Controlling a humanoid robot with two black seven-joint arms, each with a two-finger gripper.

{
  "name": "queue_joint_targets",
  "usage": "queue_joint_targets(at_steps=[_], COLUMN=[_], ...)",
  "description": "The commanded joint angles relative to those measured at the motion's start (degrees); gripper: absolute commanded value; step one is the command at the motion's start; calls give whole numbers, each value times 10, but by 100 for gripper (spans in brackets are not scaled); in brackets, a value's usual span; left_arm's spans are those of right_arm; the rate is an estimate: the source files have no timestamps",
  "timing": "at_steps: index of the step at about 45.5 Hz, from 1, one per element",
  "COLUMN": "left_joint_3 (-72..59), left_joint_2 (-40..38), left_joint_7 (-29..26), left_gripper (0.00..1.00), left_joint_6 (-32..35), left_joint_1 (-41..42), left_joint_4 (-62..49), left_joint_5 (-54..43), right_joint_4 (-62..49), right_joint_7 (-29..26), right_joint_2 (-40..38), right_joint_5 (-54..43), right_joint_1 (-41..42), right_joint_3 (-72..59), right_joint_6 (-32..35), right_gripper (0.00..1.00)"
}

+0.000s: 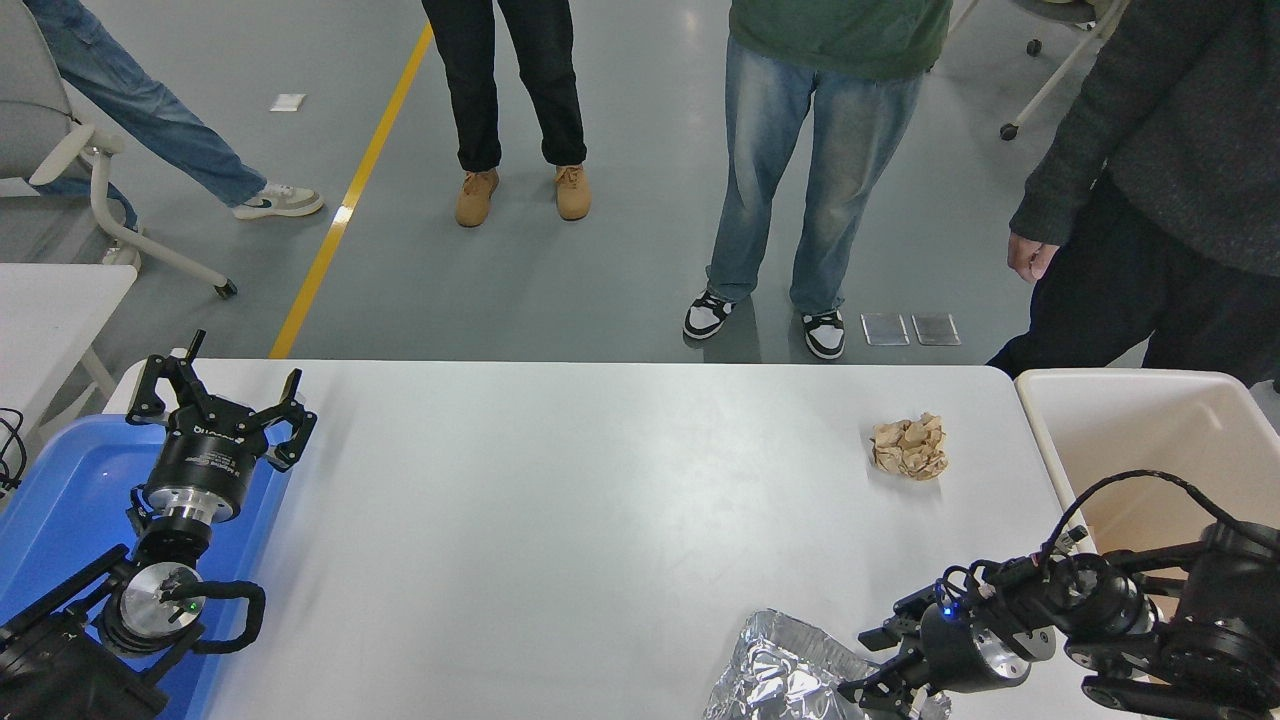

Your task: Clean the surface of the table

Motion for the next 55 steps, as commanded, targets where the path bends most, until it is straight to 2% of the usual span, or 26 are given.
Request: queue_joint_targets(at_steps=[1,7,29,35,55], left_joint_3=[0,0,0,0,0], left_joint_2=[0,0,0,0,0], left_joint_7=[0,0,0,0,0], left_gripper=[99,99,99,99,99], left_joint_6=[0,0,0,0,0], left_joint_1=[0,0,0,0,0], left_joint_4=[0,0,0,0,0], left_joint_5=[0,0,0,0,0], right_joint_4=[-3,-3,-1,6,101], right_joint_7=[2,5,30,36,65], right_joint_2=[1,1,-3,-10,-114], right_joint_5=[0,0,11,20,85], right_joint_1=[5,5,33,50,144], right_joint_3=[0,-1,-13,-10,-10], right_joint_6=[4,4,9,27,71], right_gripper=[16,0,0,0,0])
